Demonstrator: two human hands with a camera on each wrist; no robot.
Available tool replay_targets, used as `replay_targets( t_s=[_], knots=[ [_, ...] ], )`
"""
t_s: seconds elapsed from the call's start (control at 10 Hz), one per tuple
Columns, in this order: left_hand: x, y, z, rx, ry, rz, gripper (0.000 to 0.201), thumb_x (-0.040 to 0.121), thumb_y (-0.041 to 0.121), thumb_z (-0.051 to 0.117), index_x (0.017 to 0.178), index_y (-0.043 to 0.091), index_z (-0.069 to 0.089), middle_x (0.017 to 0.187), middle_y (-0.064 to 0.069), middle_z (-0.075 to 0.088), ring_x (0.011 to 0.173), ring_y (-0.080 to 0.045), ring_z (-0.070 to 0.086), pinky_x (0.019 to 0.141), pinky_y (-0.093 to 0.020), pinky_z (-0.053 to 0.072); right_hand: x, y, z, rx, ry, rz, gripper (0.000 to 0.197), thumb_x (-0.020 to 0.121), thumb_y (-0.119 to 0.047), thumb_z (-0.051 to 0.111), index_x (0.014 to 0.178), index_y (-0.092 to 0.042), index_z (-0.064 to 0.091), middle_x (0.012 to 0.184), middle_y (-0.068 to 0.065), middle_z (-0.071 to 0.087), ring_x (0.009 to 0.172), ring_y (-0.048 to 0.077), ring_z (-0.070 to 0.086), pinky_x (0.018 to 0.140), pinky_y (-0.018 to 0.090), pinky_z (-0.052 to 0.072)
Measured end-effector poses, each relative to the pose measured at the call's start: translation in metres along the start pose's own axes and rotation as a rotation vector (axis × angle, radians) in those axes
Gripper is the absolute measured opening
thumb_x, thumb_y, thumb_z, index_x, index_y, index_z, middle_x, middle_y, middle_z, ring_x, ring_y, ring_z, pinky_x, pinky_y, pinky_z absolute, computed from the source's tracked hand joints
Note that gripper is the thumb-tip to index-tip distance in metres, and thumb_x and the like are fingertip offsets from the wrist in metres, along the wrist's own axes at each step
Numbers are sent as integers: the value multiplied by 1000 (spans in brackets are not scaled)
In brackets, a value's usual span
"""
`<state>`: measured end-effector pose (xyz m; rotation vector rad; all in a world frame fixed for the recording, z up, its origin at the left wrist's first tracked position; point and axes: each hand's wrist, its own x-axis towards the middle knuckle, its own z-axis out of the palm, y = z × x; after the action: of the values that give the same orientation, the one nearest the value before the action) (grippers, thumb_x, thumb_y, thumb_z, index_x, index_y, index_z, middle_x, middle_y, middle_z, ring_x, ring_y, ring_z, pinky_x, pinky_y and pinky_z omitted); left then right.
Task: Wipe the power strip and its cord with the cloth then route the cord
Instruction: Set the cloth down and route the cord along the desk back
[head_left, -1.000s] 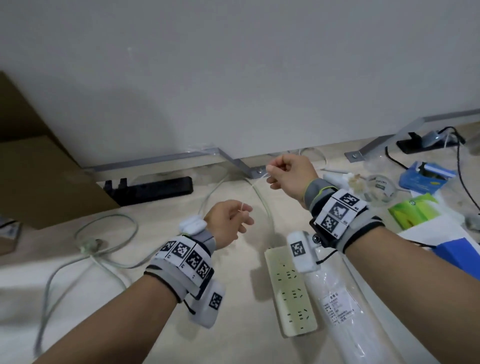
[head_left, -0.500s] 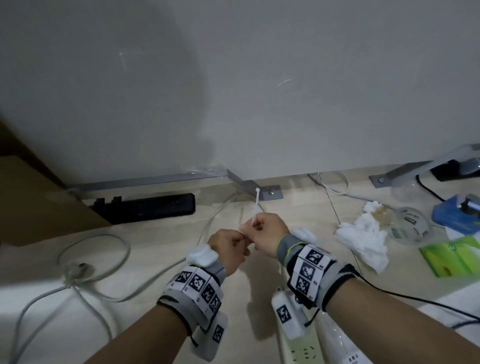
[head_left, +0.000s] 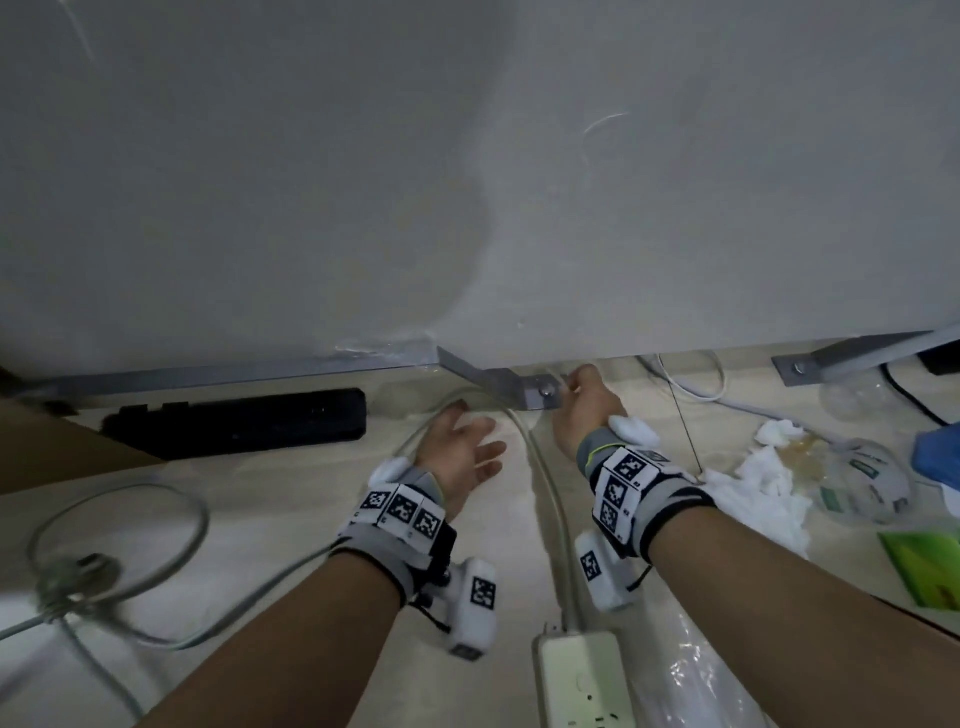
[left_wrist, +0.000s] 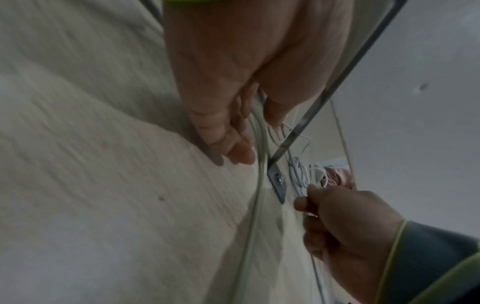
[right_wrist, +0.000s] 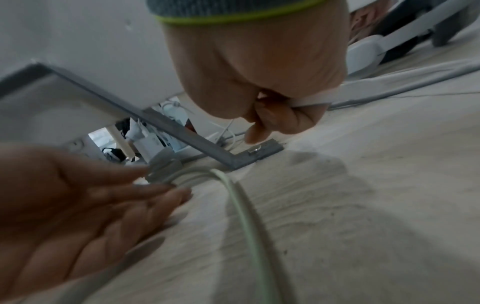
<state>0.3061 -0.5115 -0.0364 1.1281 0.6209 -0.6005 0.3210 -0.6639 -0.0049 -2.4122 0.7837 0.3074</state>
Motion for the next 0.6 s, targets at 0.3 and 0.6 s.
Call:
replay_targets(
  t_s=[0.3, 0.6],
  knots=[
    [24, -9, 10, -438, -11, 2, 15, 101, 19, 40, 92, 21, 52, 94, 3, 61, 83, -14, 60, 59, -26, 45, 26, -17, 18, 122, -47, -13, 28, 93, -13, 49, 116, -7, 63, 117, 15, 64, 108, 30, 59, 72, 20, 37],
    [34, 3, 10, 32, 173, 314, 33, 86, 1, 61, 115, 9, 48, 75, -14, 66, 60, -25, 65, 61, -35, 57, 23, -25, 38, -723, -335, -274, 47, 87, -29, 54, 132, -16, 48, 139, 4, 47, 128, 26, 45, 99, 35, 44]
  ],
)
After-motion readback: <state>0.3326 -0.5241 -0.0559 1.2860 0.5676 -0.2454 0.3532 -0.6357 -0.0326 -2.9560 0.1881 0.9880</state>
